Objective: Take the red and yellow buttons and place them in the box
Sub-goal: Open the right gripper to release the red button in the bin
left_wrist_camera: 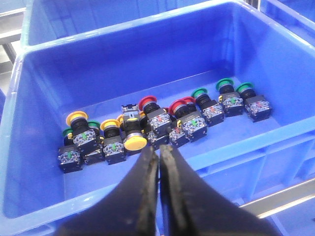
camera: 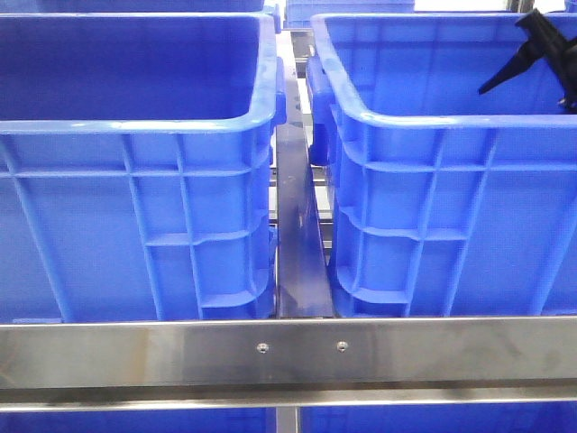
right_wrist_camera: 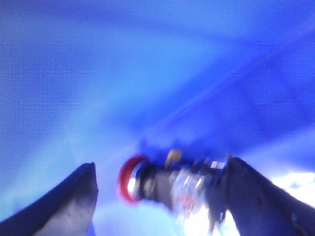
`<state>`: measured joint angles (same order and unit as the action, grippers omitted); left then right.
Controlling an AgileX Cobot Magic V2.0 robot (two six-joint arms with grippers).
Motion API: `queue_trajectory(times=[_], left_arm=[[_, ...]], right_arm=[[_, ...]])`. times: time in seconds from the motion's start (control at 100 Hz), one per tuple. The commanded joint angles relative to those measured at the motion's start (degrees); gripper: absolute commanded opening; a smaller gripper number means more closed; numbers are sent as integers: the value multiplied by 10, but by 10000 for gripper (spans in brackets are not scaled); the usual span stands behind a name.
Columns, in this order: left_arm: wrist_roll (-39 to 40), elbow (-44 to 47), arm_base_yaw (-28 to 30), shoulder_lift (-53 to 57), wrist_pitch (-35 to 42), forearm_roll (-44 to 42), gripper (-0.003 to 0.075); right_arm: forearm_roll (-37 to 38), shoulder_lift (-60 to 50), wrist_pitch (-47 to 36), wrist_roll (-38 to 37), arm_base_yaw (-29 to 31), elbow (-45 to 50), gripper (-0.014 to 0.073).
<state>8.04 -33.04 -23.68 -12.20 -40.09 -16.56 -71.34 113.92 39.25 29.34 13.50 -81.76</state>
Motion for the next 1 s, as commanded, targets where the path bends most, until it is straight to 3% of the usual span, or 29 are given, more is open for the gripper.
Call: queue_trajectory(times=[0.0,0.22,0.37,0.64,0.99], left_arm=[[5,-15,-3,-6,43,-7,-19],[5,-15,-3,-6,43,-7,-19],[5,-15,-3,-6,43,-7,-19],[5,-15,-3,-6,43,-7,-19],[5,-15,-3,-6,43,-7,-19]], right_arm=[[10,-63,17,9,3,-18,562],[102,-137,21,10,-23,-16,562],[166,-202,-25,13,-58,14,562],[241,-349,-163,20,-115,138,562],[297,-539,-257,20,-120,319,562]])
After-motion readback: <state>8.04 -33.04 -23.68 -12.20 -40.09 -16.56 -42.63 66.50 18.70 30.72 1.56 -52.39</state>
